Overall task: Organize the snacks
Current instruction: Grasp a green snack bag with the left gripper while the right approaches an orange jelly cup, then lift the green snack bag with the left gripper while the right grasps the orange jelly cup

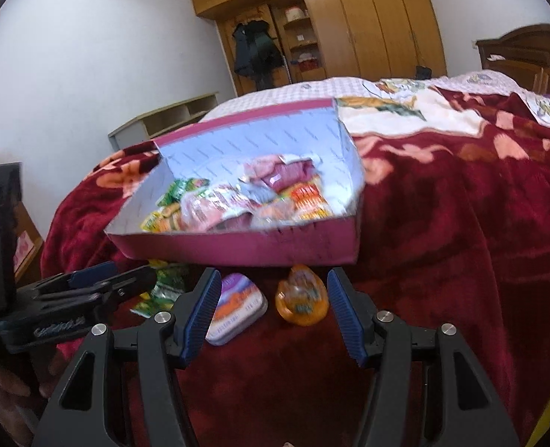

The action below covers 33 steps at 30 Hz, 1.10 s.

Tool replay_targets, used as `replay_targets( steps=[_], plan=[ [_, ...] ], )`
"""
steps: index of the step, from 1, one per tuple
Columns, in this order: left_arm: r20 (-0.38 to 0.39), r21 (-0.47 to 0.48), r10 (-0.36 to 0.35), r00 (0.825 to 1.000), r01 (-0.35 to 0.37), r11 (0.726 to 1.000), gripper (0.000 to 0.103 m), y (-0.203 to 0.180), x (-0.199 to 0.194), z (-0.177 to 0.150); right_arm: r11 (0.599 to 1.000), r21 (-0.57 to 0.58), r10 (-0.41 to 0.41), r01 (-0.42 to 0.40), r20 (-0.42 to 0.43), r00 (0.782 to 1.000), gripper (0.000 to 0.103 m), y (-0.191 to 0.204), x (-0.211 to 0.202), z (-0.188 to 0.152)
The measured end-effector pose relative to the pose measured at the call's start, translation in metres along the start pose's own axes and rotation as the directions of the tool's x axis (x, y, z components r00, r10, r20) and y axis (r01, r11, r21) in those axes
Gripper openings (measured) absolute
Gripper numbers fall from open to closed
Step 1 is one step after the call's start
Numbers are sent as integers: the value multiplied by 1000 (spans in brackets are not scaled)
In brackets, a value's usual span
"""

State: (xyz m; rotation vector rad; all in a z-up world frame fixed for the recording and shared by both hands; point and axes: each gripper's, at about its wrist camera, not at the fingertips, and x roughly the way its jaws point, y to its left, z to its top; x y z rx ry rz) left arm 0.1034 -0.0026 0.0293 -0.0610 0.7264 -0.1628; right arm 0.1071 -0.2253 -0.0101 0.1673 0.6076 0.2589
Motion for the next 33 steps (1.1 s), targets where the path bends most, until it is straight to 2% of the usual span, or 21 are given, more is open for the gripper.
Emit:
replay_targets(
  steps=[3,7,10,12,15,23,26,33],
  plan=[
    [-5,27,16,1000,-16,1000,82,-11,4,-7,1000,27,-11,12,-19,1000,61,-8,6,-5],
    [-30,9,41,999,-41,999,79,-12,16,-11,998,57,2,0,-35,999,61,-15,9,-10],
    [-49,-8,37,998,-38,999,70,-10,23,-13,998,65,7,-5,-33,999,61,-17,10,-12],
    [-61,-12,30,998,-31,999,55,-9,29,-14,997,71,12,-10,-37,999,61,-17,12,-13],
    [-83,-45,2,997,-5,999,51,-5,38,-17,997,74,19,-16,-40,999,61,-17,13,-15],
    [-74,-12,48,996,-49,999,52,-13,45,-18,996,83,27,-24,-36,999,61,-19,14,-16],
    [-68,-27,36,997,-37,999,46,-10,42,-18,997,81,25,-21,-37,999,61,-19,15,-17],
    [-60,-49,1,998,-4,999,43,-3,31,-19,997,76,20,-16,-42,999,61,-16,14,-16]
  ],
)
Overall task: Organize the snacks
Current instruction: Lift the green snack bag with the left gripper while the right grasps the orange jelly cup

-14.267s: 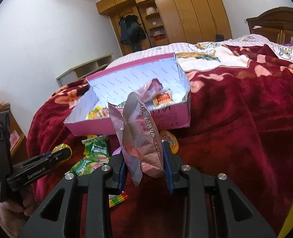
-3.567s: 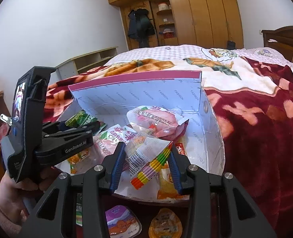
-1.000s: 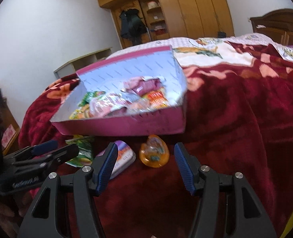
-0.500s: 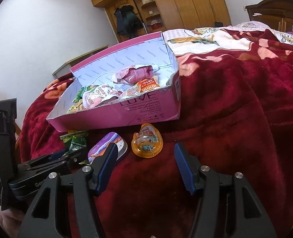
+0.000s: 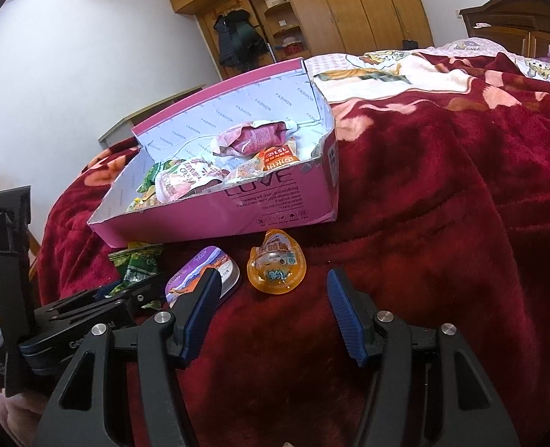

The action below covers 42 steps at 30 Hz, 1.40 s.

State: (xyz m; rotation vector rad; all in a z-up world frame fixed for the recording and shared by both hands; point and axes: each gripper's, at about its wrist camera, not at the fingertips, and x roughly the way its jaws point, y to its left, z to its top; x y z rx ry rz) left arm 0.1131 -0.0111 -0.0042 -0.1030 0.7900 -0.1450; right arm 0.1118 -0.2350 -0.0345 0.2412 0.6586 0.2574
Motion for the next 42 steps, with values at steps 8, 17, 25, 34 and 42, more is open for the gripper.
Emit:
replay_targets(
  steps=[8,17,25,34,42],
  plan=[
    [35,-10,-3,999,4,1000,43,15,-24,0,1000,-10,-18,18,-8,1000,61,3,0,1],
    [73,-60,46,996,-42,997,43,44,-39,-2,999,-33,-24,24,-4,1000,48,8,-1,5],
    [50,-107,74,996,-69,992,43,65,-28,-7,996,-57,-67,65,-30,997,35,8,11,10],
    [55,-94,69,996,-63,994,43,64,-26,-8,997,-41,-74,71,-75,994,35,7,29,9],
    [59,-98,58,997,-52,994,43,65,-27,-8,994,-65,-97,92,-68,993,35,10,32,7]
  ],
)
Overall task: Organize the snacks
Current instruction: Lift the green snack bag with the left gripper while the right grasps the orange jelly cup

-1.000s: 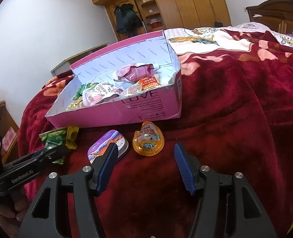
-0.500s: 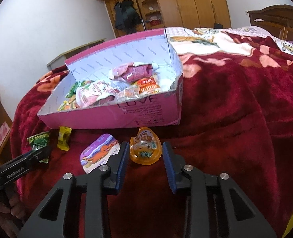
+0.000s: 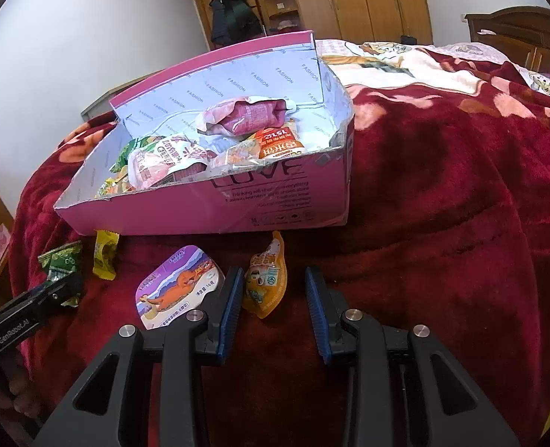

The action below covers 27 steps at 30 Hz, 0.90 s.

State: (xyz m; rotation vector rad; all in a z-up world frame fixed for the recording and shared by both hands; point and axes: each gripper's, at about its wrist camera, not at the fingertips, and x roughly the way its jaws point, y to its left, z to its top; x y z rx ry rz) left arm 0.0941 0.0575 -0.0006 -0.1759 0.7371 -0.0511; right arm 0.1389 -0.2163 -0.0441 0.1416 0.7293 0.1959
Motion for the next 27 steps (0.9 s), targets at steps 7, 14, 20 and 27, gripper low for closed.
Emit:
replay_targets(
  steps=[7,14,20,27],
  plan=[
    [3,-11,-10,1000,10,1000,43,3,-4,1,1000,7,-7,7,13,1000,25,-1,-6,-1],
    [20,-11,-13,1000,14,1000,43,2,-12,3,1000,25,9,-9,28,1000,24,-4,-18,-5],
    [39,-12,-25,999,26,1000,43,1,-20,6,999,34,12,-13,40,999,24,-6,-31,-9],
    [64,0,-43,997,43,999,43,-3,-31,10,999,44,21,-23,53,998,24,-8,-47,-12]
  ],
)
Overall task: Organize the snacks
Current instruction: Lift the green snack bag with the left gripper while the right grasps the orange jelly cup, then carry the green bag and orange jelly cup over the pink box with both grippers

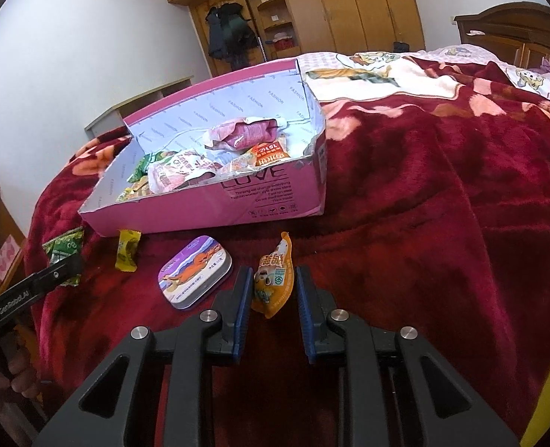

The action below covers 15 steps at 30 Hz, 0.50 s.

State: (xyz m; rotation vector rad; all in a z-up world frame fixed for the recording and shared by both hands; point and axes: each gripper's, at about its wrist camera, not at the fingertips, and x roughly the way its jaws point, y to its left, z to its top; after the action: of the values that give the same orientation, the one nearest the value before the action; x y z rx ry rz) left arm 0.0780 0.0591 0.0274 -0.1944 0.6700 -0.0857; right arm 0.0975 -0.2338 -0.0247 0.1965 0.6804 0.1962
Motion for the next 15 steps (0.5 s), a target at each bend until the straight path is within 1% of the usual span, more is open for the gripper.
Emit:
replay_targets(
  steps=[5,11,15],
  plan=[
    [17,18,-10,1000,9,1000,43,-6,-7,3,1000,-6,6,-5,25,1000,24,3,-10,4],
    [48,57,-23,999,21,998,43,-15,-11,16,1000,-27,6,-5,51,999,24,9,-17,12],
    [50,81,-45,998,41,996,43,-24,-9,27,999,-41,11,-8,63,998,24,12,-20,17]
  ],
)
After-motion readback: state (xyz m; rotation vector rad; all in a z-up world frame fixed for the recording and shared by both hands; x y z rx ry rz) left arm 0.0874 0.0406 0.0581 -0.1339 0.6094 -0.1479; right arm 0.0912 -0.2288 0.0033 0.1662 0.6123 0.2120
